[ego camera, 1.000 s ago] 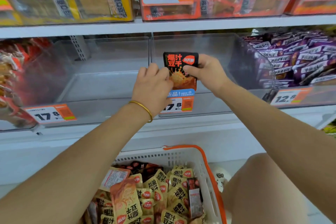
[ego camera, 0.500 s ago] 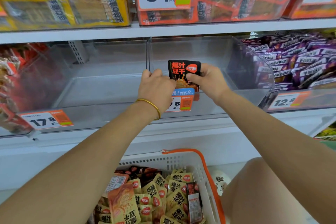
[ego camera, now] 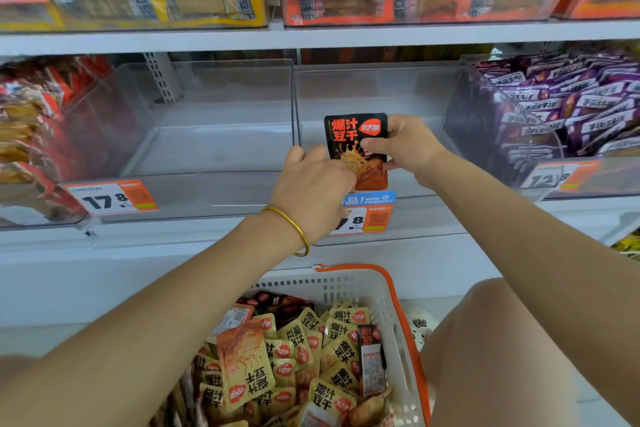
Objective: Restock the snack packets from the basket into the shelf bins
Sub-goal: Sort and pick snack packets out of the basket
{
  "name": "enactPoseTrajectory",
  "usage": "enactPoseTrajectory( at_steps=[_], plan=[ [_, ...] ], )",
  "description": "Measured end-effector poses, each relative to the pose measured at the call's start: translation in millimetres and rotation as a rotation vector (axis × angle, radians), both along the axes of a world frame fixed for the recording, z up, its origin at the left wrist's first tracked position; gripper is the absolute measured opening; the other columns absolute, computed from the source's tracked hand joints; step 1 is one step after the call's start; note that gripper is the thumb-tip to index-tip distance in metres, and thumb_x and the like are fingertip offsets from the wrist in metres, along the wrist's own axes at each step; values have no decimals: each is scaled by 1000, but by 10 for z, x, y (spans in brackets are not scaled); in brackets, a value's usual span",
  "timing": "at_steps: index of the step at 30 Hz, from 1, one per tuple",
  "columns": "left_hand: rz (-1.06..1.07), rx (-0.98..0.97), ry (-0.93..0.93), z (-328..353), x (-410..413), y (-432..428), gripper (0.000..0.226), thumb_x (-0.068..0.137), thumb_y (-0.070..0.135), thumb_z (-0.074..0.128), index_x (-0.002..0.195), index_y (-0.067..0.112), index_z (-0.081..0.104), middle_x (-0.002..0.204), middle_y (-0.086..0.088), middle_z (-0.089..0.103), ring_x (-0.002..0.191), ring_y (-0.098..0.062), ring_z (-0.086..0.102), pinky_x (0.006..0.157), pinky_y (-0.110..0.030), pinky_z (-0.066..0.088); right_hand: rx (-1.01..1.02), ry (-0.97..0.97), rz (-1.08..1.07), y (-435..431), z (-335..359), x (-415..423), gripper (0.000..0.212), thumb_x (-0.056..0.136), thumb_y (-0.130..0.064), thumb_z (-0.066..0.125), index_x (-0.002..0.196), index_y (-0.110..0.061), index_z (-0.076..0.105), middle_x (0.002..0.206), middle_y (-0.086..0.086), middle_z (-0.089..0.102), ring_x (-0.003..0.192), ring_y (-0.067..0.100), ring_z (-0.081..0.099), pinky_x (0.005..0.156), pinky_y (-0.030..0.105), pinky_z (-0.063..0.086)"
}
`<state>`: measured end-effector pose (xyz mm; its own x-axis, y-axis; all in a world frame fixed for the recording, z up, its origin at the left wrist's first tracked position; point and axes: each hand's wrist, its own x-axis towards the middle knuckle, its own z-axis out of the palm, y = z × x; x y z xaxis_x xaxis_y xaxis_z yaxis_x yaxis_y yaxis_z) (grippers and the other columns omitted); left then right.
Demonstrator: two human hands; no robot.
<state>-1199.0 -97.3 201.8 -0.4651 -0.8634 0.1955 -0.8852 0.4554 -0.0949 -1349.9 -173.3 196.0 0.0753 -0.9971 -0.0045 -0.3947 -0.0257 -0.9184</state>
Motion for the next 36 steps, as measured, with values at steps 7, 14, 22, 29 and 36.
enactPoseTrajectory(
  at_steps=[7, 14, 22, 29, 36],
  plan=[
    [-70, 3, 20, -28, -5, 50, 17, 89, 33, 60, 103, 24, 61, 107, 10, 58, 111, -15, 36, 86, -32, 21, 114, 18, -93, -302, -67, 184, 18, 87, -12, 65, 104, -16, 60, 108, 7, 65, 103, 24, 61, 83, 36, 54],
    [-57, -9, 161, 40, 191, -199, 12, 87, 31, 61, 94, 23, 56, 90, 12, 43, 102, -15, 37, 71, -25, 9, 104, 72, -101, -569, -47, 355, 23, 86, -11, 66, 109, -11, 63, 102, 10, 64, 93, 24, 59, 80, 38, 54],
    [-243, -110, 267, 37, 281, -55, 15, 72, 24, 74, 78, 18, 62, 78, 12, 43, 86, -15, 39, 66, -26, 8, 127, 107, -69, -546, 60, 399, 30, 85, -9, 67, 114, -12, 61, 112, 13, 65, 103, 28, 61, 86, 42, 54],
    [-207, -75, 208, -138, 239, 170, 14, 72, 27, 75, 80, 19, 66, 79, 6, 58, 91, -22, 49, 70, -28, 13, 225, -24, -166, -518, -206, 389, 30, 87, -8, 66, 116, -9, 60, 116, 13, 64, 95, 23, 58, 78, 34, 49],
    [-289, -117, 247, 29, 408, -64, 46, 82, 58, 42, 79, 21, 69, 83, 3, 63, 90, -21, 49, 79, -35, 30, 125, 33, -202, -714, -324, 519, 22, 86, -11, 67, 107, -7, 63, 103, 13, 66, 96, 27, 63, 89, 45, 53]
  ],
)
